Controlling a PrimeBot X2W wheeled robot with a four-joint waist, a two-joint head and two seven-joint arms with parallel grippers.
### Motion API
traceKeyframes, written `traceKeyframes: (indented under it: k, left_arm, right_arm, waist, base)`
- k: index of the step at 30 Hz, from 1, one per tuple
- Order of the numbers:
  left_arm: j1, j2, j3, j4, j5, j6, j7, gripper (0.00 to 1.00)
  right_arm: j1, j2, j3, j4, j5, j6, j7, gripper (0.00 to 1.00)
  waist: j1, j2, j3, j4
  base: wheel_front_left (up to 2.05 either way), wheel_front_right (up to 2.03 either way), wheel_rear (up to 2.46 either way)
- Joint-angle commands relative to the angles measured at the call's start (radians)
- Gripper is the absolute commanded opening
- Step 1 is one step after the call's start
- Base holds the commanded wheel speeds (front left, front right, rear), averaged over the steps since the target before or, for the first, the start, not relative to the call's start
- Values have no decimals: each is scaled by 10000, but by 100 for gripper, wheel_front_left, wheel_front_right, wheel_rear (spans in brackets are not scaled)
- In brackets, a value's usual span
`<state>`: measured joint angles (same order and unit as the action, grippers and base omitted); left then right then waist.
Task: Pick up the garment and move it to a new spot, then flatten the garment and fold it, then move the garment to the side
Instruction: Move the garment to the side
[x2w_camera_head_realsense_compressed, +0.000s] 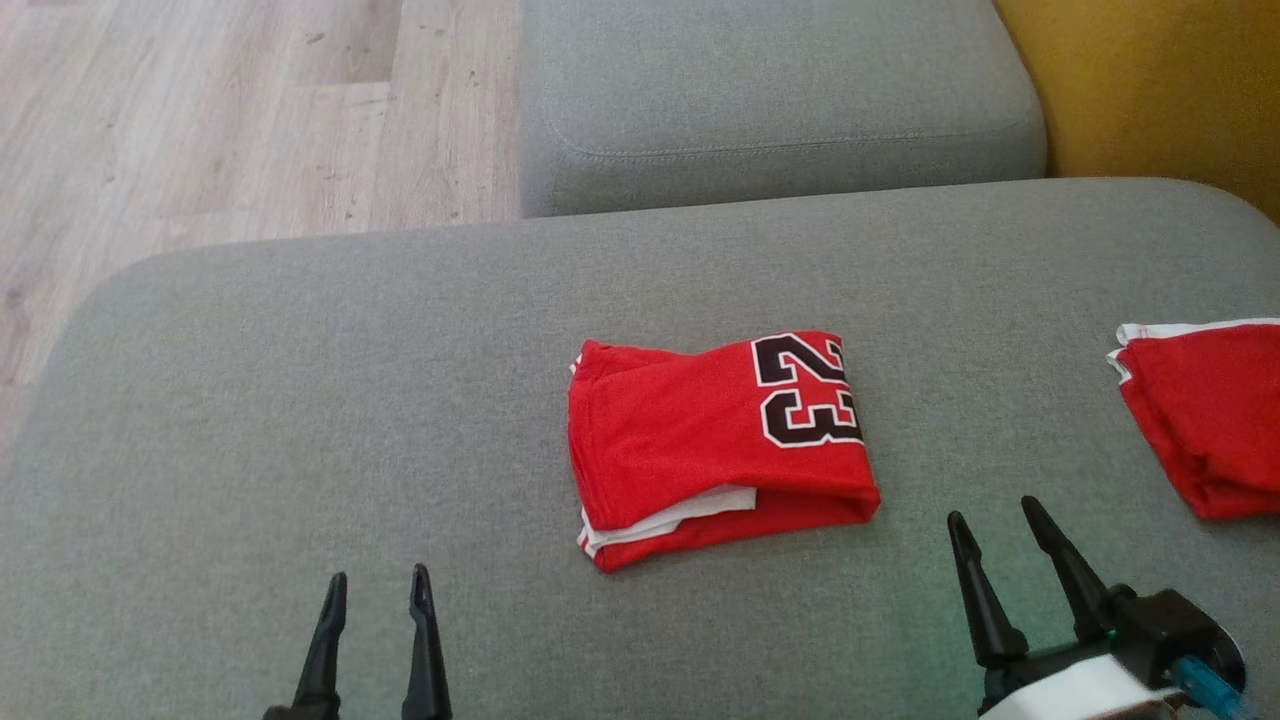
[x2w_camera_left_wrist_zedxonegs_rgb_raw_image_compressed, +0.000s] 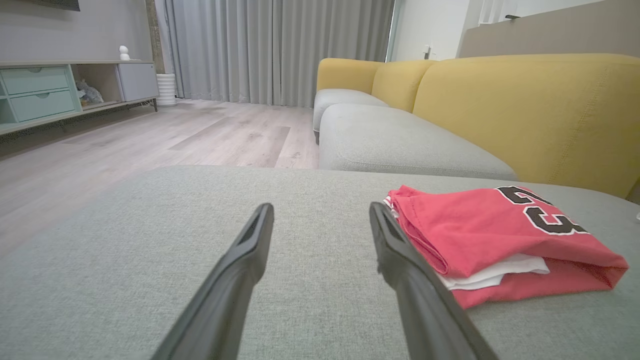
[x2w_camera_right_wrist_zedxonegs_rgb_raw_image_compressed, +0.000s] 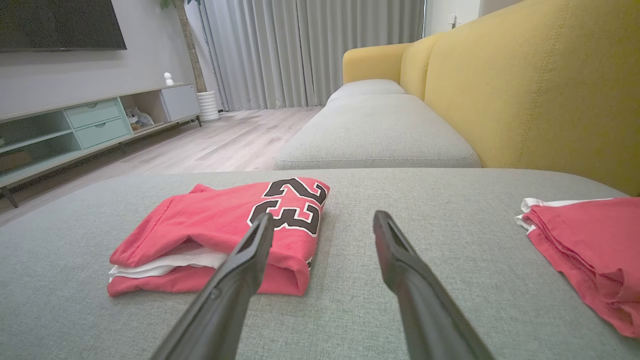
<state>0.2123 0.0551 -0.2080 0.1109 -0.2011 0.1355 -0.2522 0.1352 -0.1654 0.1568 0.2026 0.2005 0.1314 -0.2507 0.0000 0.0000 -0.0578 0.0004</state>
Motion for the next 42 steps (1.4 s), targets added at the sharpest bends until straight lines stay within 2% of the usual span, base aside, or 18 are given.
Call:
traceKeyframes:
  k: [1,17,24,27,31,38,41,42]
  left_arm:
    - [-220,-49,334,-268,47,119,-95,100]
    - [-397,-49,51,-259,40,242,-95,100]
    - [-608,-49,-211,-247,-9,335,-95,100]
    - [-803,-49,-381,-306,-65,415,-95,100]
    - [-1082,-49,-659,-353,-115,501,-95,100]
    - [-1593,-49,-1057,-325,-286,650,-95,100]
    - [-1695,-49,-1173,-327,-327,697,-95,100]
    - [-1732,-49,-1222,-331,-344,723,-95,100]
  right_arm:
    - [-282,-67,160,-270,-85,-7,-110,100]
    - [-578,-105,-354,112,-242,-7,-110,100]
    - [-1472,-57,-772,1137,-55,-7,-110,100]
    - [-2268,-128,-849,2186,438,-7,-46,100]
    - [-3620,-416,-502,3336,1468,-7,858,100]
    - [-5001,-1063,849,4086,3739,-7,2718,100]
    - [-5098,-1239,1320,4150,4247,-7,3251,100]
    - [-5106,-1323,1518,4158,4465,-7,3468,72]
  waist:
    - [0,0,17,9]
    - [0,0,389,466]
    - [0,0,957,942]
    - [0,0,1324,1121]
    - [0,0,1715,1329]
    - [0,0,2218,1712]
    - [0,0,2317,1803]
    - [0,0,2357,1831]
  base:
    - [0,0,0]
    - [0,0,0]
    - [0,0,0]
    - [0,0,0]
    - [0,0,0]
    - [0,0,0]
    - [0,0,0]
    - [0,0,0]
